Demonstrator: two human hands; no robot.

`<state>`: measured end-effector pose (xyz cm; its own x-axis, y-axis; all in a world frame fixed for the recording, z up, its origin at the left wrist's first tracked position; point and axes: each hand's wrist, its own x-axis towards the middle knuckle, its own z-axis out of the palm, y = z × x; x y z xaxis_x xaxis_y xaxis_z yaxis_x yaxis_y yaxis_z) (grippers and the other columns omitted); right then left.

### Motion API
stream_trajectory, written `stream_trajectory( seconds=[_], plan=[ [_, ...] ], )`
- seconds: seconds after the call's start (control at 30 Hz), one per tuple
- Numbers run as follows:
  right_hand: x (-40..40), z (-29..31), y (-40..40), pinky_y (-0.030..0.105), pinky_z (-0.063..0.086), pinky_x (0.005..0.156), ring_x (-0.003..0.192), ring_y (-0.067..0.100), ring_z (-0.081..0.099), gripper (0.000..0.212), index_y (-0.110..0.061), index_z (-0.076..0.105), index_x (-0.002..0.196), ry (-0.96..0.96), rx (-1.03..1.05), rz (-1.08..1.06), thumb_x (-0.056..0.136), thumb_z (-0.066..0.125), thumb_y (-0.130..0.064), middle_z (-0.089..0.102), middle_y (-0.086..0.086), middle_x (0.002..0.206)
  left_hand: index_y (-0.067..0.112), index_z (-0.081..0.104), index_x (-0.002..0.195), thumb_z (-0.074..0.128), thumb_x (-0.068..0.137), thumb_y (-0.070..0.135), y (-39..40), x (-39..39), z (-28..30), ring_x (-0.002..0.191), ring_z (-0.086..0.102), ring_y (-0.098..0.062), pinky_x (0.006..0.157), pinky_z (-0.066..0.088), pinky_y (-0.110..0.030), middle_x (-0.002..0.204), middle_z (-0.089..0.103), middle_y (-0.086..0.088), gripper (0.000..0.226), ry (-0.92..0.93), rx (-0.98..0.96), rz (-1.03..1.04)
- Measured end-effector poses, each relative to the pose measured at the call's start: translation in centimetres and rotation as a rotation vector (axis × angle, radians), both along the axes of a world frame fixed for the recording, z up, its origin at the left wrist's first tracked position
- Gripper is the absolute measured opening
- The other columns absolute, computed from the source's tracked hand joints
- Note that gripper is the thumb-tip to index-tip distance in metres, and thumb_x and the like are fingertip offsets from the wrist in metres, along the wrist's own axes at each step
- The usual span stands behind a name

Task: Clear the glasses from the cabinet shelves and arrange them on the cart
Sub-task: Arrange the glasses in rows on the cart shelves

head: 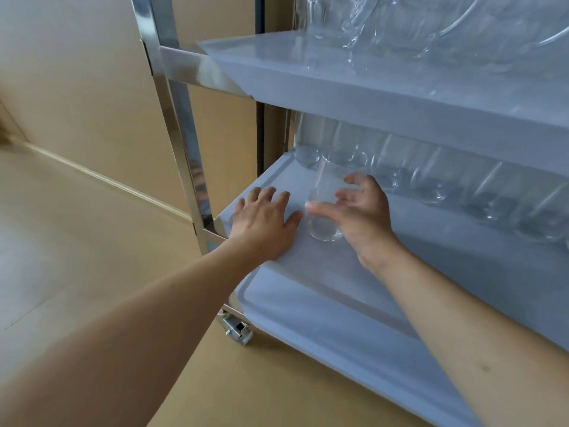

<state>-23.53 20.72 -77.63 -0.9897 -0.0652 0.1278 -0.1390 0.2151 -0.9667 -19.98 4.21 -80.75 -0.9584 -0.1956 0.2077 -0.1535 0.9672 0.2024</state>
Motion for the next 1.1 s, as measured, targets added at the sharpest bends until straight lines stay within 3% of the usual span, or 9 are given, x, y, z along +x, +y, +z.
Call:
stream_trajectory(
  seconds=[0.27,0.53,1.1],
  plan=[
    [-5.8,-0.1,-4.1,0.034,0.053,0.094,0.105,0.016,0.064,0.089,-0.027,0.053,0.128,0.067,0.038,-0.043,0.052,0.098,-0.038,0.062,-0.001,0.113,0.024,0.054,0.132,0.035,0.097,0.058,-3.0,-2.6,-0.1,0.130,0.039,-0.030,0.093,0.038,-0.046,0.139,0.050,-0.001,0.052,-0.063,0.018,0.032],
    [-9.1,-0.5,-7.1,0.021,0.042,0.085,0.108,0.015,0.058,0.085,-0.025,0.051,0.130,0.139,0.048,-0.097,0.059,0.095,-0.043,0.058,-0.004,0.119,0.026,0.056,0.128,0.035,0.095,0.063,-3.7,-3.2,-1.3,0.126,0.040,-0.026,0.083,0.033,-0.042,0.136,0.050,0.001,0.054,0.015,0.022,0.015],
    [-10.4,-1.0,-10.3,0.022,0.043,0.088,0.108,0.017,0.058,0.100,-0.023,0.048,0.139,0.191,0.091,-0.108,0.056,0.094,-0.056,0.058,-0.001,0.121,0.023,0.057,0.116,0.033,0.095,0.059,-3.6,-3.4,-1.8,0.118,0.043,-0.026,0.082,0.034,-0.041,0.127,0.053,-0.001,0.049,0.073,0.015,0.017]
  ],
)
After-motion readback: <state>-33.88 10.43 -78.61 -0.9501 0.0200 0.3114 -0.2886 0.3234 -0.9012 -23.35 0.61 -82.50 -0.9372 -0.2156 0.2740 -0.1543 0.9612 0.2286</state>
